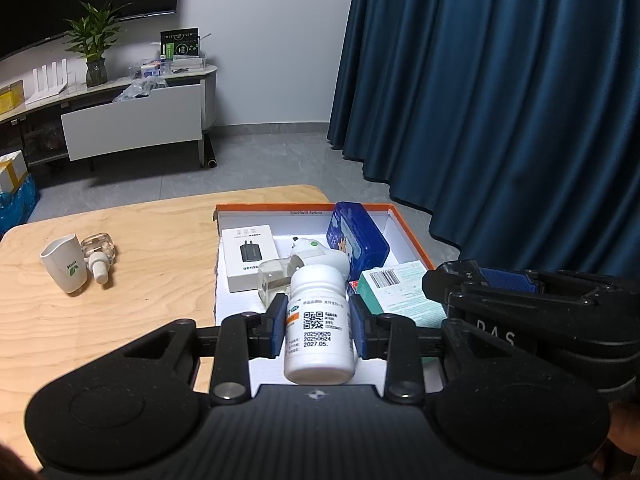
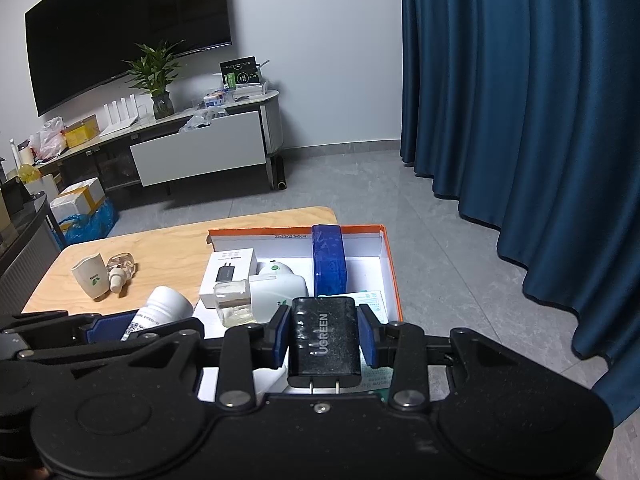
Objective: Organize rigid objects
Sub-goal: 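Lower the pill bottle and black charger into the box and open both grippers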
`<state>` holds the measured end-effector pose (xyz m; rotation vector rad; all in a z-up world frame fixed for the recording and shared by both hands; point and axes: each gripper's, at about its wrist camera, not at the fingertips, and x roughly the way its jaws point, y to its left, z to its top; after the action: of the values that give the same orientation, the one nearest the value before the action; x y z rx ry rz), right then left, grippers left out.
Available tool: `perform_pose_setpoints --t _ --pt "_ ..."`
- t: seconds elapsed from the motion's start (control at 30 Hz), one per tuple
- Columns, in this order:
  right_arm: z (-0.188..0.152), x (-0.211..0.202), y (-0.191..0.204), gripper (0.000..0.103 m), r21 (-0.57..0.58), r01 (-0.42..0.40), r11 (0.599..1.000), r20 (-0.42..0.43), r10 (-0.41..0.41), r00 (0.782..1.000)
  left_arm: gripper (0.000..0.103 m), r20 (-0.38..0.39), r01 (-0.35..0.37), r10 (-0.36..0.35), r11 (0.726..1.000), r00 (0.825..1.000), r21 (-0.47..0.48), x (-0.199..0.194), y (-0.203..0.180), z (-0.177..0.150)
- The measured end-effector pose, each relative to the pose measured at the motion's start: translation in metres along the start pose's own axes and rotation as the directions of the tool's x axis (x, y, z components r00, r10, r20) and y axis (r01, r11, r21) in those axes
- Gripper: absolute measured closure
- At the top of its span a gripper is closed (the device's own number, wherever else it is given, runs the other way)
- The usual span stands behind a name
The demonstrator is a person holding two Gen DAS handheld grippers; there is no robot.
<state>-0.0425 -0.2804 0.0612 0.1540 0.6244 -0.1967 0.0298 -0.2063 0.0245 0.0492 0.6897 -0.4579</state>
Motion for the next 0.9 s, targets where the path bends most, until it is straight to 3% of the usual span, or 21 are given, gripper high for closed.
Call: perform_pose_setpoints --t 0.9 --pt "0.012 0.034 -0.011 0.06 0.006 0.004 1.0 -0.038 -0.004 0.999 0.07 -0.026 0.007 -0.007 1.0 1.0 -0.016 0.025 0.003 0.004"
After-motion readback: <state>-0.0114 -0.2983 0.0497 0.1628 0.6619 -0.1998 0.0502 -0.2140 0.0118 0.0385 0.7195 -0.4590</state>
